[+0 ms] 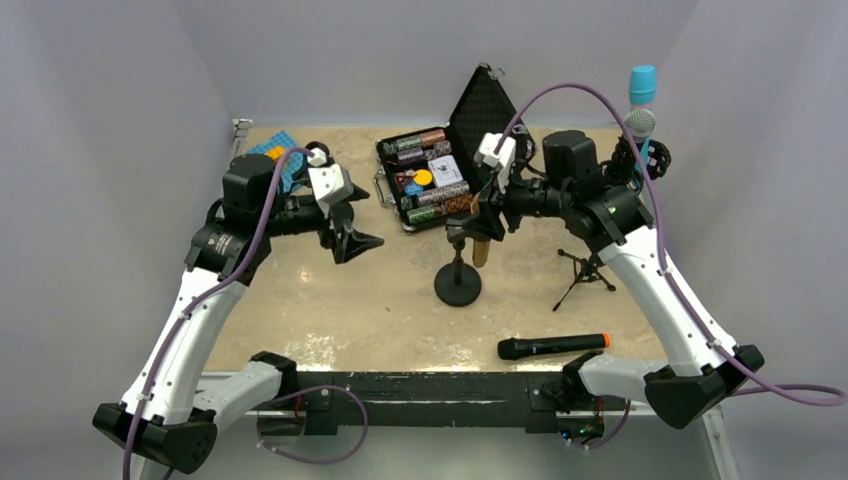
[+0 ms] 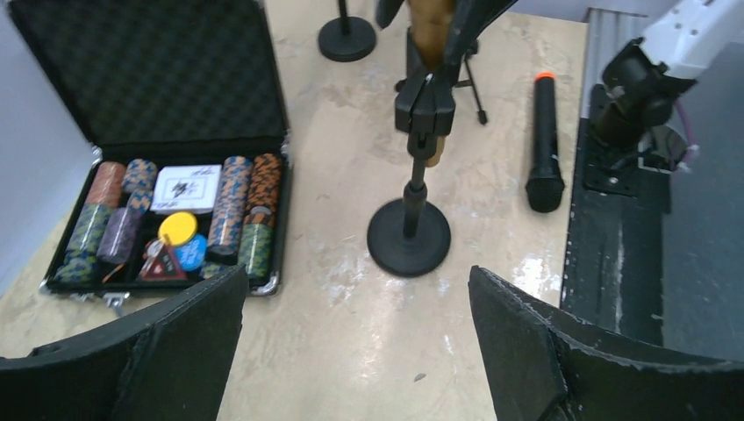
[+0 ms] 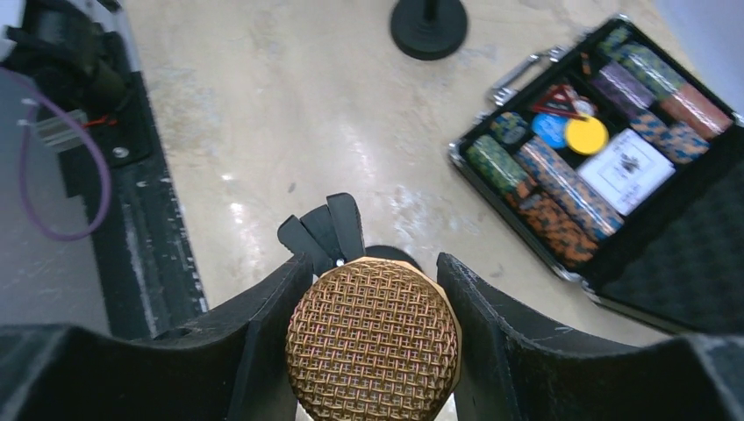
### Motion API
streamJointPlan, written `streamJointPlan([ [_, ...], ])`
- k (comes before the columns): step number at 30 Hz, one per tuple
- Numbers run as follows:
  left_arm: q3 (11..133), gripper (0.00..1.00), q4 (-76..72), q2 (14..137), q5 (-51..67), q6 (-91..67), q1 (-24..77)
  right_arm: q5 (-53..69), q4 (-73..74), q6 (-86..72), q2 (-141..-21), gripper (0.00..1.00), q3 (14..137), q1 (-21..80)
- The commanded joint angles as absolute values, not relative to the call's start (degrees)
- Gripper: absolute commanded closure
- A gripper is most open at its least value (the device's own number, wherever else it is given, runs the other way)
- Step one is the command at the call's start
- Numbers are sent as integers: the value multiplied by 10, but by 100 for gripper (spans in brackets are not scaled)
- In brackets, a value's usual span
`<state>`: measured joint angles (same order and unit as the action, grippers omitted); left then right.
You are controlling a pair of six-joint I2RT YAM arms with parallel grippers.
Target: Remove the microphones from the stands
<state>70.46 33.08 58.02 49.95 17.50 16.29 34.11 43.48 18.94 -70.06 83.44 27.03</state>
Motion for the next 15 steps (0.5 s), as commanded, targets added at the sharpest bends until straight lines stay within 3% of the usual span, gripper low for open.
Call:
streamJointPlan([
  [1,699,0,291,562,539,167,198,405,421,144,-711,100,886,312],
  [15,637,1,208,547,513,80,254,392,356,53,-814,100,981,390],
])
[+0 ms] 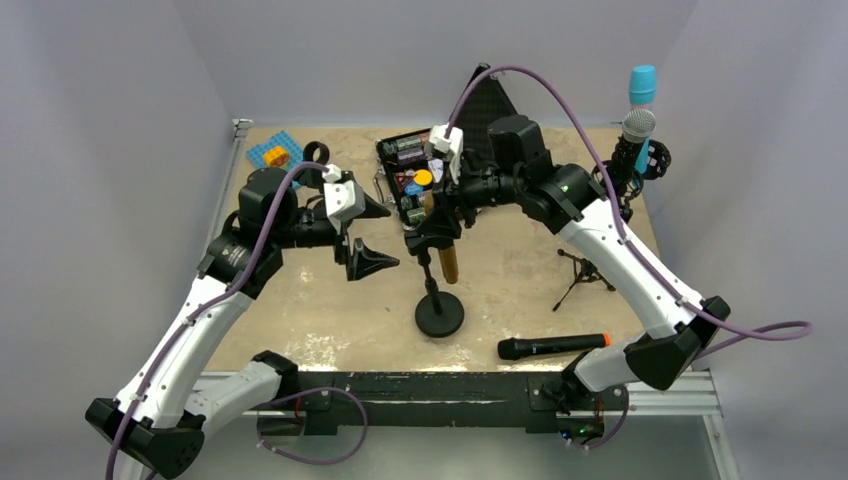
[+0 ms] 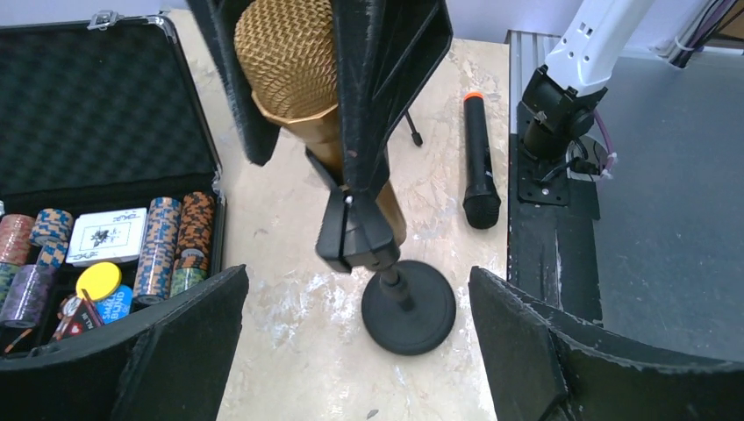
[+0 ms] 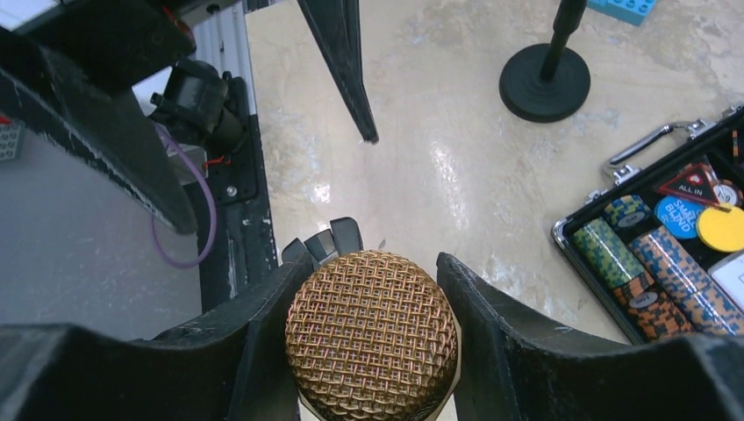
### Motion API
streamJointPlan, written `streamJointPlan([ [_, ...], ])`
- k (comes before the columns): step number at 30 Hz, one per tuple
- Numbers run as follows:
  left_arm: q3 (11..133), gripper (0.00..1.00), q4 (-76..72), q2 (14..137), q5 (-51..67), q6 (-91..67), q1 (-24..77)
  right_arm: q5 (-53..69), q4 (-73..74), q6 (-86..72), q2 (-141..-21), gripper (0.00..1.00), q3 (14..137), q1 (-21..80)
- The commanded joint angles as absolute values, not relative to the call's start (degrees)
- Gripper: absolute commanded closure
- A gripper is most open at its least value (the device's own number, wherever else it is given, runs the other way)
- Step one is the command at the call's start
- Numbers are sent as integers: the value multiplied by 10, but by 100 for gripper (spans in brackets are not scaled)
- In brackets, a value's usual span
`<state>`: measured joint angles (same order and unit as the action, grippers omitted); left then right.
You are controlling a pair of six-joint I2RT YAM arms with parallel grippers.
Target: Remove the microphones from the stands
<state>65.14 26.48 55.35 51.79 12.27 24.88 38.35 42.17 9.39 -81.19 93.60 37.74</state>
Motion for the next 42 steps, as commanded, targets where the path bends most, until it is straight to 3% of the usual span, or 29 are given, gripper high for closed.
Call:
streamJointPlan([
  [1,633,0,200,548,513,72,255,390,354,52,-817,100,983,393],
  [8,597,1,134,568,478,42,269,363,337,55,-812,100,958,397],
  [20,559,24,120,585,481,103,286,346,222,34,-744,100,828,397],
  [33,560,28,90,618,490,102,298,351,217,31,-752,100,828,397],
  [38,568,39,97,629,498,99,305,346,214,32,-746,100,820,398],
  [42,579,54,105,642,504,89,306,342,214,35,-738,100,811,398],
])
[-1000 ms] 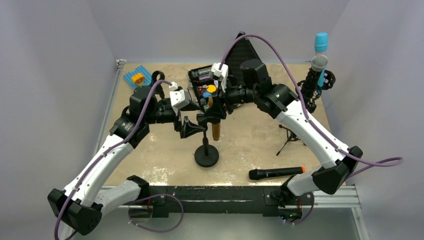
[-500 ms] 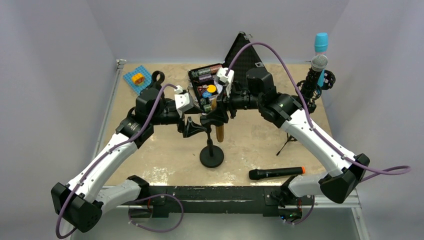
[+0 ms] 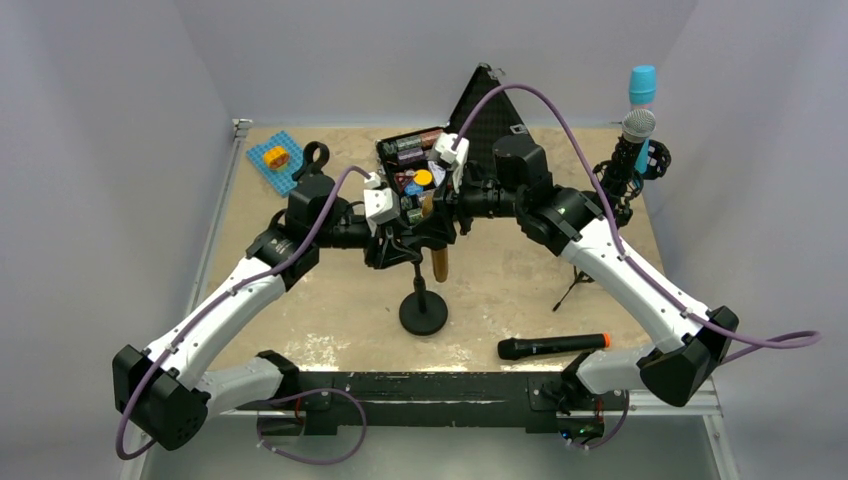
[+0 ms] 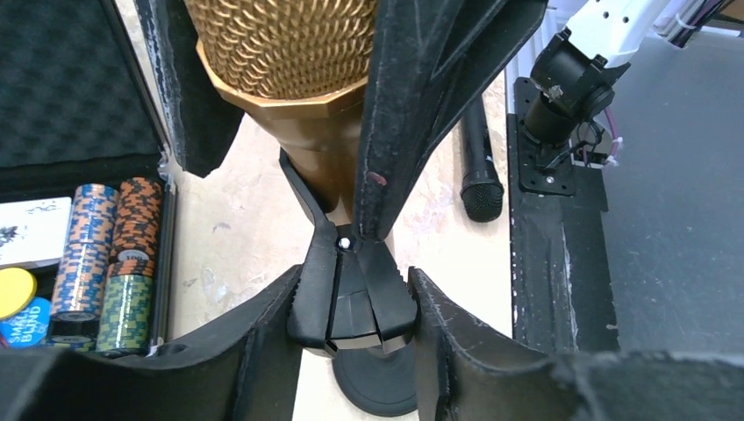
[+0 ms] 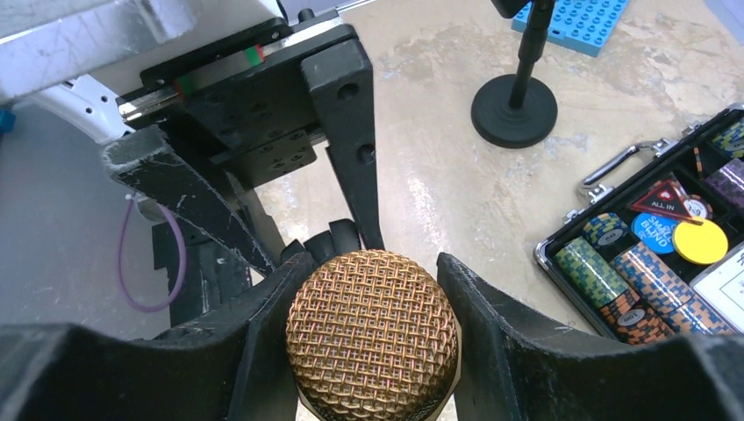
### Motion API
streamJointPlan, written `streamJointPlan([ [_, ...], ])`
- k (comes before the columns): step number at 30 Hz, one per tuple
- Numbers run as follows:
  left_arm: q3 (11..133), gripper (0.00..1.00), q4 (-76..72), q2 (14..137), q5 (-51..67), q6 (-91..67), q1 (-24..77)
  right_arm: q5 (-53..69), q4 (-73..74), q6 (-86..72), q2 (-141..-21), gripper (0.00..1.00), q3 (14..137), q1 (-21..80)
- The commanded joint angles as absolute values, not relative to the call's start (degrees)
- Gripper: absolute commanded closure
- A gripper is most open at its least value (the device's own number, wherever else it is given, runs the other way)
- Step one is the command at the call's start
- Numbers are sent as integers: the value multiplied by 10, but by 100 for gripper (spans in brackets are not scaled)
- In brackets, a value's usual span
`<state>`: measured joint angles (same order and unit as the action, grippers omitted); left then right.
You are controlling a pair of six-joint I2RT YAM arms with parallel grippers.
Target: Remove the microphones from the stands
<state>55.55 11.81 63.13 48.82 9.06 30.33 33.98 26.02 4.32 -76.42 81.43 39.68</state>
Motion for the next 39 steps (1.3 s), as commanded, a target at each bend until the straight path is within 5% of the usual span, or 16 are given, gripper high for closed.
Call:
streamJointPlan([
  [1,578,58,100,642,506,85,305,341,214,36,-737,100,809,397],
  [4,578,72,94,643,514,78,306,340,214,38,-733,100,804,398],
  [7,577,98,95,645,513,77,305,339,214,38,-731,100,801,398],
  [13,569,100,99,641,507,74,305,336,216,41,-726,100,814,398],
  [14,567,99,97,639,508,72,305,335,217,44,-725,100,818,398],
  [17,556,52,54,627,498,33,305,333,218,48,-724,100,821,398],
  [21,558,25,-23,626,498,-48,305,335,218,43,-723,100,810,397],
  [36,569,31,86,634,500,36,306,333,214,42,-721,100,808,398],
  [39,570,41,84,636,497,37,305,335,214,41,-723,100,808,397],
])
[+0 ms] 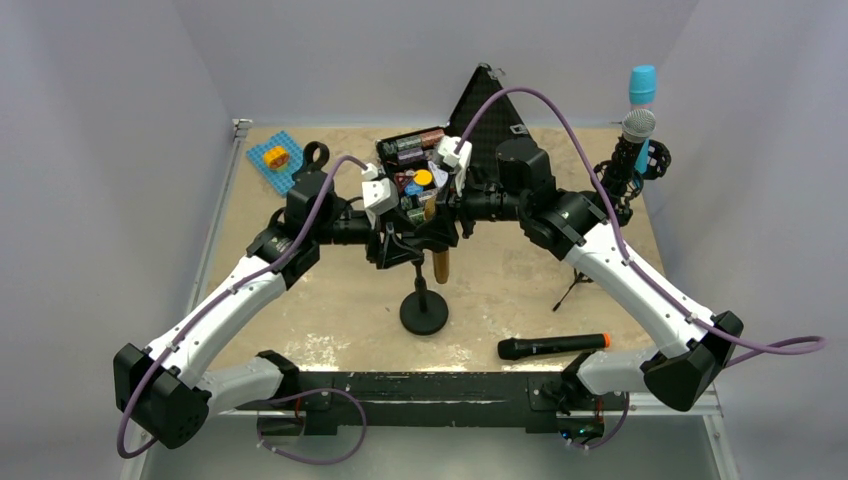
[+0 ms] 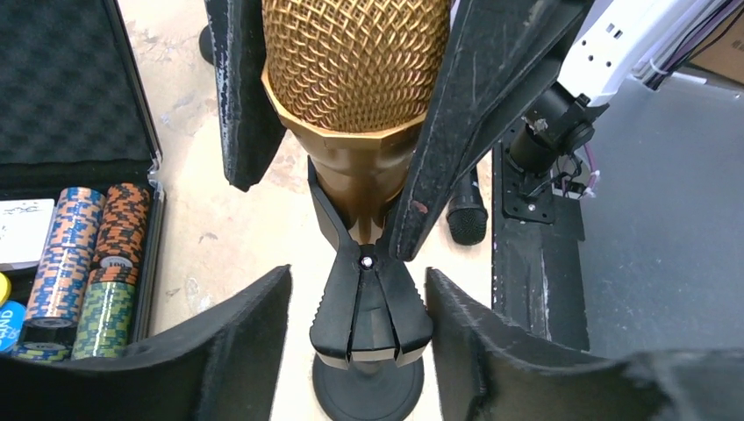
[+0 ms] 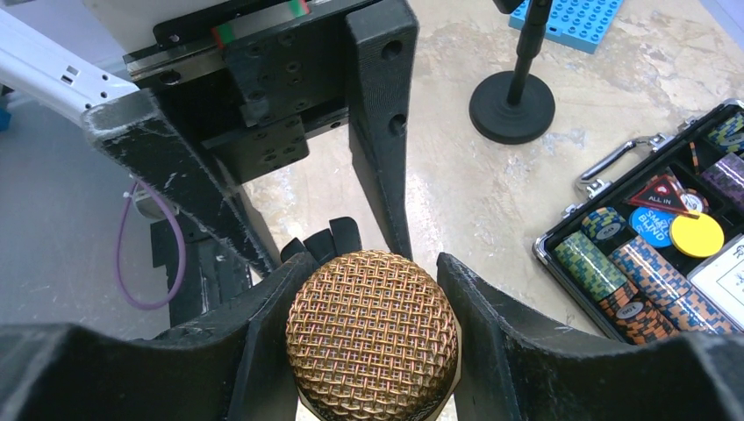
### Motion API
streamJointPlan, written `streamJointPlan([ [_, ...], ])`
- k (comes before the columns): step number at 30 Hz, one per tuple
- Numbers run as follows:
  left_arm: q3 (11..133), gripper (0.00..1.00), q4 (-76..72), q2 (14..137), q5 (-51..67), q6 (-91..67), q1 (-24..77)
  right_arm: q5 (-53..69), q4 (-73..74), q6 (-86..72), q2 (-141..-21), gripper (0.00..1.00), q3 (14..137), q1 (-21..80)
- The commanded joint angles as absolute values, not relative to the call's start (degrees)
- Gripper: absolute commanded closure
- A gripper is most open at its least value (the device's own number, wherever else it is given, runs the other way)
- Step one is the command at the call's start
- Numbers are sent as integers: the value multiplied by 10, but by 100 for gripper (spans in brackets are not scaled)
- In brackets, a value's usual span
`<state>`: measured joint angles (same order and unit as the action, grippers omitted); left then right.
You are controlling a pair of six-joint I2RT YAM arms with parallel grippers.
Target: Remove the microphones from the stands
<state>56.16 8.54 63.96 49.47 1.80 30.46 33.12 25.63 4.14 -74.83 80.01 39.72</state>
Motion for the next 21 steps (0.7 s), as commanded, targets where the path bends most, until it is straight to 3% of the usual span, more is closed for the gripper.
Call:
streamJointPlan([
  [1,571,48,84,637,498,39,305,335,214,41,-722,100,808,398],
  [5,577,94,95,644,502,53,306,336,212,41,-721,100,810,398],
  [6,577,100,98,644,500,54,305,337,212,41,-721,100,812,397],
  [21,556,100,119,642,507,64,306,401,261,42,-725,100,985,398],
])
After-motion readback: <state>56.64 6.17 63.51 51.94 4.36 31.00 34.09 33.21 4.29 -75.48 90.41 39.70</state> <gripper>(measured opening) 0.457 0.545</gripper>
